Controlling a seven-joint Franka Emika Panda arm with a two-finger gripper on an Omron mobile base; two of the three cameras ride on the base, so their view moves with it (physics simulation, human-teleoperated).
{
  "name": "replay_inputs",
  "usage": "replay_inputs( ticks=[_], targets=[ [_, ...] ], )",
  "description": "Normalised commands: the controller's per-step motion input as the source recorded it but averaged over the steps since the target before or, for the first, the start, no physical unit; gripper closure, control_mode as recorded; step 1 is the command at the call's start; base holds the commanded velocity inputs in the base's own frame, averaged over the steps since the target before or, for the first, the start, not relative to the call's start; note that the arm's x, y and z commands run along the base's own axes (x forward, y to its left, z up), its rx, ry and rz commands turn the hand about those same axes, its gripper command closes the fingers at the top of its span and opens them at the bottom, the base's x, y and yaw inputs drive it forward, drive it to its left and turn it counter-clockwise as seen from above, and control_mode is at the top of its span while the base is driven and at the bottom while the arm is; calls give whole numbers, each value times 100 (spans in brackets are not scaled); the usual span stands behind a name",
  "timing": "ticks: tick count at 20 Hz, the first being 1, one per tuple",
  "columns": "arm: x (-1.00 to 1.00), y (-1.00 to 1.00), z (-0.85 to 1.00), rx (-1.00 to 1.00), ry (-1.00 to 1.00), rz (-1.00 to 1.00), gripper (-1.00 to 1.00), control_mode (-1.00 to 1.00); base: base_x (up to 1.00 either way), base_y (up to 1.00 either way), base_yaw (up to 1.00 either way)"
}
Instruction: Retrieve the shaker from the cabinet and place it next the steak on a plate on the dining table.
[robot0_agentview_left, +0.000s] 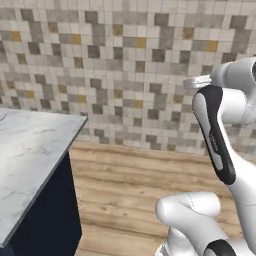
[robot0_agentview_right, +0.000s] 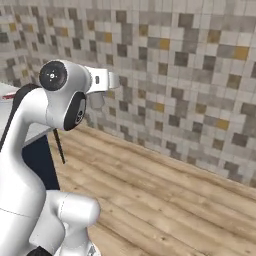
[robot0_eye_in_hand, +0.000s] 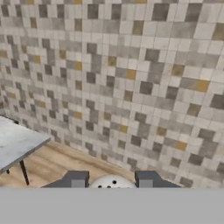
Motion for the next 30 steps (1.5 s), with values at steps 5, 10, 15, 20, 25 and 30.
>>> replay_inputs(
  ticks=[5, 10, 15, 20, 25, 30],
  targets=[
    [0, 0, 0, 0, 0, 0, 100, 100, 100, -24, 39],
    [0, 0, 0, 0, 0, 0, 100, 100, 100, -34, 43],
    [0, 0, 0, 0, 0, 0, 100, 100, 100, -40, 44],
    [0, 0, 0, 0, 0, 0, 100, 100, 100, -39, 45],
    [0, 0, 0, 0, 0, 0, 100, 100, 100, -34, 46],
    [0, 0, 0, 0, 0, 0, 100, 100, 100, -31, 46]
  ],
)
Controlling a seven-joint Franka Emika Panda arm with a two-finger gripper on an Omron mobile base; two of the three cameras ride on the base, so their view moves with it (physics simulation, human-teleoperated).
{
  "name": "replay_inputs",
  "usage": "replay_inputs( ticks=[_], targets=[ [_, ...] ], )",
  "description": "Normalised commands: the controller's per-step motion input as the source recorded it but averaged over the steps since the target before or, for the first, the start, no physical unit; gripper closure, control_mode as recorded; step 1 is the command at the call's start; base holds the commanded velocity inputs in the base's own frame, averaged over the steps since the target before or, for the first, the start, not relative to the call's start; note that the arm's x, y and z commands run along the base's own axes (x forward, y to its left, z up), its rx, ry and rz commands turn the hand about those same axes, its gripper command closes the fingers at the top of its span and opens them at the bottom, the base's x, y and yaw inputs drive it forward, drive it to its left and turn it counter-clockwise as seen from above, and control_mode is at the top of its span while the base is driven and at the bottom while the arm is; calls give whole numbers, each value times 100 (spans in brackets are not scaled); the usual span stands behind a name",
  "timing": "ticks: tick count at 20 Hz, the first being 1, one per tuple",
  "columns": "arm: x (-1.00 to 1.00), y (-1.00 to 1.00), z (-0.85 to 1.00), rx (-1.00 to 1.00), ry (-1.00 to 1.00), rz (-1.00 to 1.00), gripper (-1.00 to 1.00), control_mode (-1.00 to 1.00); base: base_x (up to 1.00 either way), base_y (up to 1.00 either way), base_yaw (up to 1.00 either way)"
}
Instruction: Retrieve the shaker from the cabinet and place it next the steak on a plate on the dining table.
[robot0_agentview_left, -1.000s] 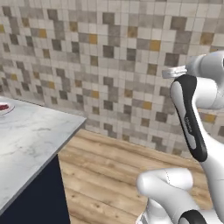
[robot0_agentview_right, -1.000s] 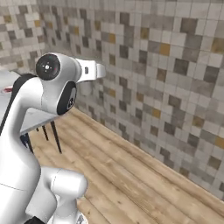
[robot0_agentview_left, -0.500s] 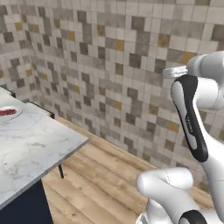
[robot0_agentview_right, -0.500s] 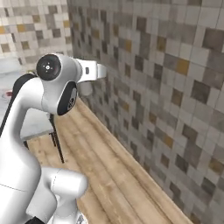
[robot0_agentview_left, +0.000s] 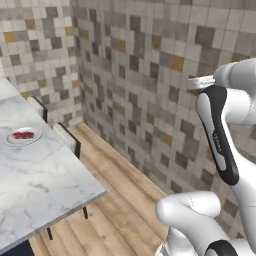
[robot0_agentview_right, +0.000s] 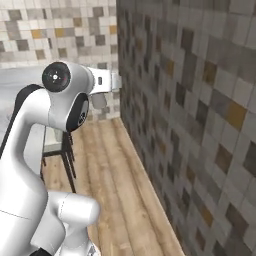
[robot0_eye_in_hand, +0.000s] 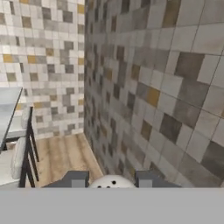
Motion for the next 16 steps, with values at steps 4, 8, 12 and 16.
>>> replay_inputs(
  ticks=[4, 8, 12, 16],
  targets=[
    [0, 0, 0, 0, 0, 0, 100, 100, 100, -31, 45],
    [0, 0, 0, 0, 0, 0, 100, 100, 100, -26, 43],
    [0, 0, 0, 0, 0, 0, 100, 100, 100, -24, 43],
    [0, 0, 0, 0, 0, 0, 100, 100, 100, -19, 45]
  ],
)
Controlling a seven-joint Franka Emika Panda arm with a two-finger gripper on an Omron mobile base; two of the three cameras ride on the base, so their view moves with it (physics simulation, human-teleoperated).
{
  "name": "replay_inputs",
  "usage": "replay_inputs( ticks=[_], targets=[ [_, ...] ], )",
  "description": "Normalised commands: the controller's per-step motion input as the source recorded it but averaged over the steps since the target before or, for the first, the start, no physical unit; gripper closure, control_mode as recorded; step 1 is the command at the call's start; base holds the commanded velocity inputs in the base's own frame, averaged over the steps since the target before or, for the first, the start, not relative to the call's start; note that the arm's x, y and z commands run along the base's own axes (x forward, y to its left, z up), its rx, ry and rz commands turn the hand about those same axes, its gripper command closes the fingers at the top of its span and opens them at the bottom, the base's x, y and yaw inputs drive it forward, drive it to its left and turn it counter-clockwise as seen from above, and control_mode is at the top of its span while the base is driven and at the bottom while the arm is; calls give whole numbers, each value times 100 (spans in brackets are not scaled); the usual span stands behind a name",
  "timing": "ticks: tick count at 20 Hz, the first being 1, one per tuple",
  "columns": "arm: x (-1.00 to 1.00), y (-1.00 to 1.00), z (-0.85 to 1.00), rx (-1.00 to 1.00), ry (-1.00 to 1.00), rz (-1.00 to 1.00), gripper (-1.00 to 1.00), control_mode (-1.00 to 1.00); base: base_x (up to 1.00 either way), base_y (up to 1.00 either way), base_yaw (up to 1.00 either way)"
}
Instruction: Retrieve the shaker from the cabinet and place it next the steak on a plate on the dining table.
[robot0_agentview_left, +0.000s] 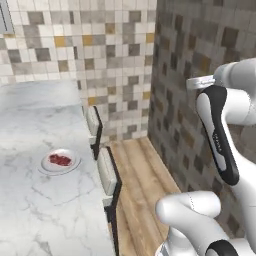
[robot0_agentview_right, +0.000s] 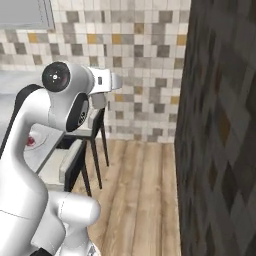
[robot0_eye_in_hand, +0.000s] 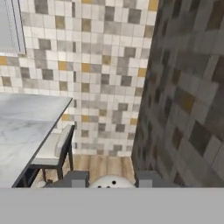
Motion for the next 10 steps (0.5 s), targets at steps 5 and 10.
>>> replay_inputs(
  ticks=[5, 10],
  targets=[
    [0, 0, 0, 0, 0, 0, 100, 100, 100, -21, 47],
    [0, 0, 0, 0, 0, 0, 100, 100, 100, -29, 46]
  ],
)
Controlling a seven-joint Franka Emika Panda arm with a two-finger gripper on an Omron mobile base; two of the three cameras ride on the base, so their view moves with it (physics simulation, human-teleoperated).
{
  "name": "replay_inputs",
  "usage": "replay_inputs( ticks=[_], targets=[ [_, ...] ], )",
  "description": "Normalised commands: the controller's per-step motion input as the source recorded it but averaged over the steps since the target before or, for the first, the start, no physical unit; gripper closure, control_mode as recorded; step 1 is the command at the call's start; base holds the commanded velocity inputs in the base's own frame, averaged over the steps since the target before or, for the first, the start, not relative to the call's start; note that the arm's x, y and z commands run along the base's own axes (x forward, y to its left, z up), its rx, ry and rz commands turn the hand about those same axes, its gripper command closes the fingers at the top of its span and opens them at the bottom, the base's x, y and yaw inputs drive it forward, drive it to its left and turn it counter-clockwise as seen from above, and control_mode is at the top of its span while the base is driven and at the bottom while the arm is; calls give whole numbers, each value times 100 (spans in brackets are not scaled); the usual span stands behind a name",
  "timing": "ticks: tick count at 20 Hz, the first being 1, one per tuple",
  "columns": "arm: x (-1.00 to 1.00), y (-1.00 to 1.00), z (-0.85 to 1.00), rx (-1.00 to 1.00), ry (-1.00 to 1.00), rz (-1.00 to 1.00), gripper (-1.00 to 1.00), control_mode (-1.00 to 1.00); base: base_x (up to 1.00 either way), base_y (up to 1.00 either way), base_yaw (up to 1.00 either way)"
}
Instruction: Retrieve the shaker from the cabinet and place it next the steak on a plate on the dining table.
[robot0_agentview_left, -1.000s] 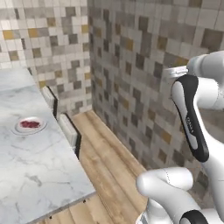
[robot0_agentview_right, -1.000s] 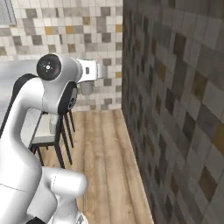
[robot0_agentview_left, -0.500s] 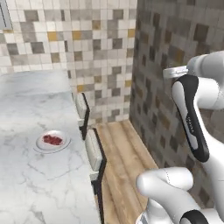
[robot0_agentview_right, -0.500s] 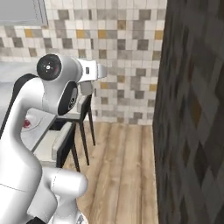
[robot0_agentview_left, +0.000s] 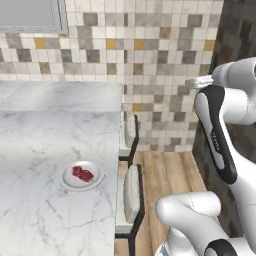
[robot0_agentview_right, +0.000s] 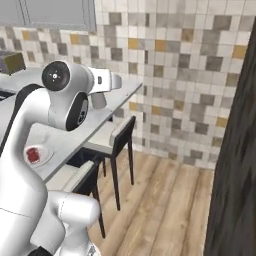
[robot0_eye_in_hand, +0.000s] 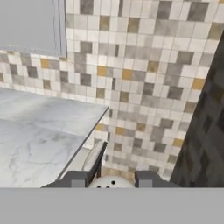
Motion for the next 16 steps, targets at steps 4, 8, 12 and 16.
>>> replay_inputs(
  ticks=[4, 8, 12, 16],
  targets=[
    [0, 0, 0, 0, 0, 0, 100, 100, 98, -30, 47],
    [0, 0, 0, 0, 0, 0, 100, 100, 96, -32, 47],
    [0, 0, 0, 0, 0, 0, 100, 100, 96, -35, 48],
    [0, 0, 0, 0, 0, 0, 100, 100, 93, -34, 47]
  ],
)
